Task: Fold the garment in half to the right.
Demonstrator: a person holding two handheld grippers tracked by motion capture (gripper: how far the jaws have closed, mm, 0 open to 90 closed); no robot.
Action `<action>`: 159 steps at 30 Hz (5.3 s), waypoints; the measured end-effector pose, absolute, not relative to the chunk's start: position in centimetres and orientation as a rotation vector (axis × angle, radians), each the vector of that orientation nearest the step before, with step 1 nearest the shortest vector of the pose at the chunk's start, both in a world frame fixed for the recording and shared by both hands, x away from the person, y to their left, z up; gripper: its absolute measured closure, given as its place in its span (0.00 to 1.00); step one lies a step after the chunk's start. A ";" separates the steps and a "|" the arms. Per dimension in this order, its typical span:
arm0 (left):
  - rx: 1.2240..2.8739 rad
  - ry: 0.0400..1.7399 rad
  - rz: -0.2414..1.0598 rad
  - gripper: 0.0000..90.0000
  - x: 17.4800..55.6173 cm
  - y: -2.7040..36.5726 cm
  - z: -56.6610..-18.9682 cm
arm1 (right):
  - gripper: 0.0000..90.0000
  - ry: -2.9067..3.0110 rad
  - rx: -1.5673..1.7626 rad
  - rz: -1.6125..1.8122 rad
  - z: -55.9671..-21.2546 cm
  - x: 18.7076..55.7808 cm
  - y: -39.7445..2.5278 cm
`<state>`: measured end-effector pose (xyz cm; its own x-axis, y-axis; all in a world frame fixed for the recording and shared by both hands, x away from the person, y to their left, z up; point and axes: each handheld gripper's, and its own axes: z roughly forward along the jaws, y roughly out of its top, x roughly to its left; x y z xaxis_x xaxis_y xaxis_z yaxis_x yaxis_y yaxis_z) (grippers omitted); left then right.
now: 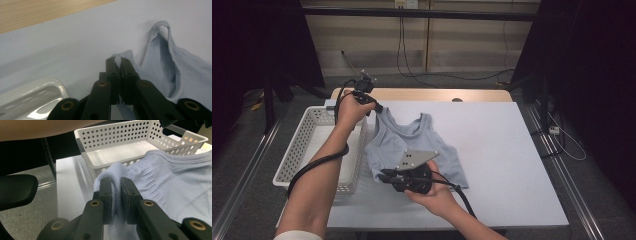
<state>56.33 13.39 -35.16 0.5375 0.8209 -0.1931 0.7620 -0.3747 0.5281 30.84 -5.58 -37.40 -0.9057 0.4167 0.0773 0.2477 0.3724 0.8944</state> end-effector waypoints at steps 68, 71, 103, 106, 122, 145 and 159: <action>2.244 1.329 0.159 0.97 56.8 16.2 -33.9 | 0.90 2.480 0.549 1.639 -36.9 31.6 -3.0; 2.248 1.325 0.158 0.97 56.8 16.3 -33.8 | 0.90 2.483 0.548 1.639 -36.9 31.6 -2.9; 2.276 1.324 0.186 0.97 57.2 15.7 -34.9 | 0.89 2.450 0.604 1.710 -38.0 31.8 -3.0; 2.268 1.328 0.193 0.97 57.1 15.4 -35.0 | 0.89 2.445 0.610 1.714 -38.2 31.8 -3.3; 2.276 1.303 0.206 0.97 57.2 13.8 -35.3 | 0.89 2.387 0.672 1.750 -38.6 31.3 -5.3; 2.240 1.276 0.196 0.96 57.4 12.3 -35.4 | 0.89 2.322 0.726 1.730 -38.2 31.4 -7.8; 2.236 1.264 0.200 0.96 57.5 11.5 -35.4 | 0.89 2.286 0.761 1.708 -38.1 31.3 -9.9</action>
